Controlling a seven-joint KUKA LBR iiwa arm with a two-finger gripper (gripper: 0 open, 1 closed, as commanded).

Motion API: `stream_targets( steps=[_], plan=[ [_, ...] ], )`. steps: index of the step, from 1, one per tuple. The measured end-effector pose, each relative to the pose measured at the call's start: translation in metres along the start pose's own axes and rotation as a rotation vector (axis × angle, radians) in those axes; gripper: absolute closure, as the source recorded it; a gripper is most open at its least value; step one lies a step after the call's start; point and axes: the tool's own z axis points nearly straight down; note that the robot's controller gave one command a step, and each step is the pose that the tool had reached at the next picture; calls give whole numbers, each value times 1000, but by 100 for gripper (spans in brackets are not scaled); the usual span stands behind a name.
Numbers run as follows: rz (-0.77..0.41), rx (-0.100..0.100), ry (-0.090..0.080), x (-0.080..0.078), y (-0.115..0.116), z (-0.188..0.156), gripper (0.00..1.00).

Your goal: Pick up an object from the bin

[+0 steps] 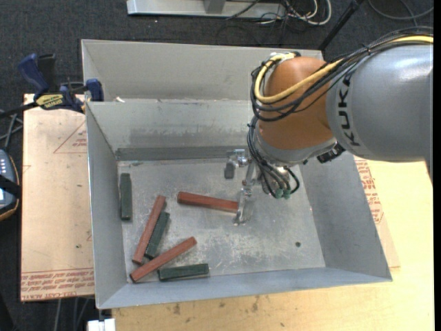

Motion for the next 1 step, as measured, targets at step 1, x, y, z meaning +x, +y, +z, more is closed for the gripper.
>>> stream_targets(
  steps=[1],
  plan=[
    [-45, 0, -3, -2, 0, 9, 0]
  ],
)
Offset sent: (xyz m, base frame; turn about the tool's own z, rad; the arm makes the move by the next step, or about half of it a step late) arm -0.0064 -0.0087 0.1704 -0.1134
